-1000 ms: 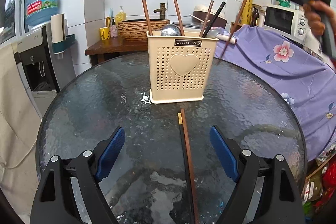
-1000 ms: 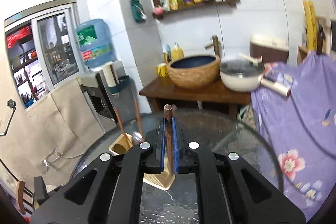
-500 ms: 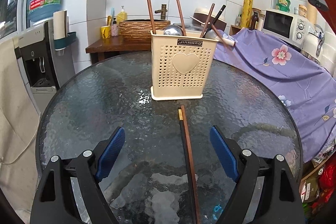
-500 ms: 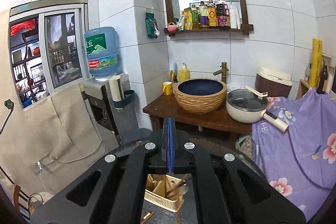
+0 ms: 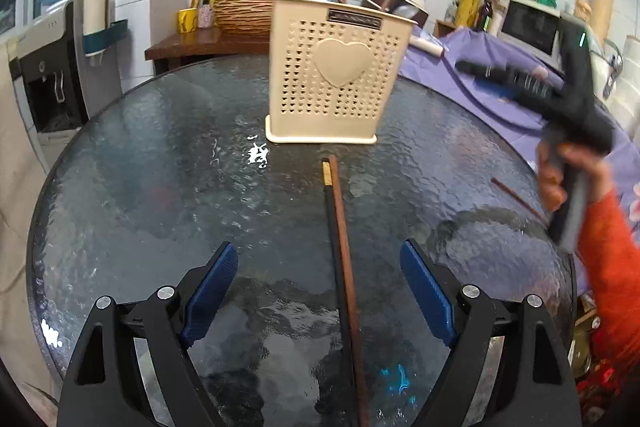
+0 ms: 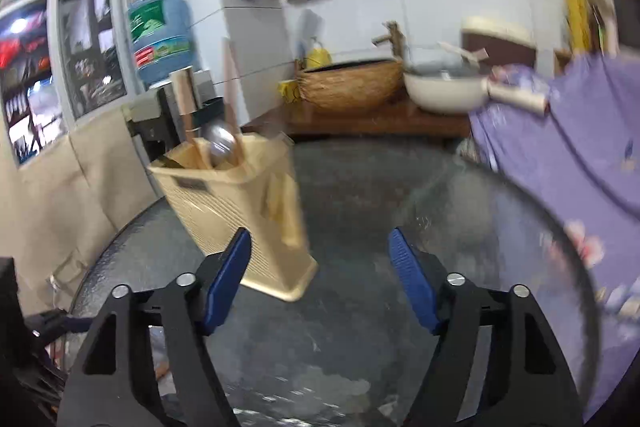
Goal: Organize utensils
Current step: 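Carry the chopstick with the right gripper and drop it into the holder, then move the right gripper to another wooden chopstick and close on it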
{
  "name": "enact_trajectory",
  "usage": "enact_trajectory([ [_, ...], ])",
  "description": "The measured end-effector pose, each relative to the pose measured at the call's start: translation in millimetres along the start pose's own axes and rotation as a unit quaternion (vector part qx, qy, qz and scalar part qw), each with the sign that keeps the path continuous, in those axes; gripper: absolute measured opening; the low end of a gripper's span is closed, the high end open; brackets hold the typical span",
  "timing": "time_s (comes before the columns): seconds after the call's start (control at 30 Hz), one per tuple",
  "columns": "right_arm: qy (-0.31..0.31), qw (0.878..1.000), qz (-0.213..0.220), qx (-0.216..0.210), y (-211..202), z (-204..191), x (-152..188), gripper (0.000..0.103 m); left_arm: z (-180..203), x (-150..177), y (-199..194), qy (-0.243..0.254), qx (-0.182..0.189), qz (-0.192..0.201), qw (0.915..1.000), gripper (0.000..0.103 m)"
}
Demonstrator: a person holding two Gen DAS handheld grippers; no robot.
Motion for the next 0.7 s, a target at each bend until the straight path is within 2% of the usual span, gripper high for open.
enact_trajectory([
  [0.03,0.009,1.0,0.004,-0.02,-1,13,7,0.07,2,-1,-2,0.007,-0.002,0.002,1.0,0.081],
  [0.07,0.053,0.998,0.0,-0.03,0,31,13,0.071,4,-3,-4,0.013,-0.004,0.006,0.9999,0.081],
  [0.1,0.113,0.991,0.002,-0.065,-3,43,15,0.072,4,-4,-6,0.014,-0.004,0.01,0.9998,0.081],
  [0.13,0.169,0.98,0.007,-0.106,-4,53,17,0.076,6,-6,-7,0.01,-0.006,0.016,0.9998,0.081],
  [0.17,0.215,0.968,0.008,-0.128,-2,65,22,0.077,6,-6,-7,0.005,-0.006,0.016,0.9998,0.081],
  [0.2,0.268,0.956,-0.01,-0.118,4,84,35,0.077,9,-5,-6,0.0,-0.003,0.013,0.9999,0.081],
  [0.23,0.284,0.951,-0.038,-0.118,10,87,44,0.078,10,-4,-5,-0.002,-0.001,0.011,0.9999,0.081],
  [0.27,0.277,0.947,-0.054,-0.153,14,77,48,0.078,13,-3,-4,-0.001,-0.002,0.009,1.0,0.081],
  [0.33,0.258,0.947,-0.073,-0.175,18,63,55,0.079,20,-2,-2,0.011,-0.002,0.006,0.9999,0.081],
  [0.37,0.263,0.943,-0.082,-0.186,20,58,59,0.083,24,-2,-1,0.015,-0.003,0.006,0.9999,0.081],
  [0.43,0.303,0.923,-0.107,-0.212,23,52,69,0.085,30,-3,1,0.012,0.003,0.004,0.9999,0.081],
  [0.47,0.338,0.902,-0.11,-0.245,23,49,72,0.085,33,-3,1,0.013,0.006,0.003,0.9999,0.081],
  [0.5,0.354,0.893,-0.111,-0.256,25,48,71,0.087,36,-3,2,0.015,0.007,0.002,0.9999,0.081],
  [0.63,0.341,0.893,-0.119,-0.269,36,47,72,0.087,44,-7,-1,0.023,0.006,0.006,0.9997,0.081],
  [0.7,0.34,0.887,-0.117,-0.29,42,45,61,0.087,46,-9,-3,0.021,0.008,0.008,0.9997,0.081],
])
Point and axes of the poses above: each gripper's, at about its wrist camera, not at the fingertips, and y roughly the way its jaws point, z to its right, x to its underside, the point moved 10 cm from there along y, roughly the way its jaws point, and after that the axes turned 11 degrees about z, right-handed, at the moved point
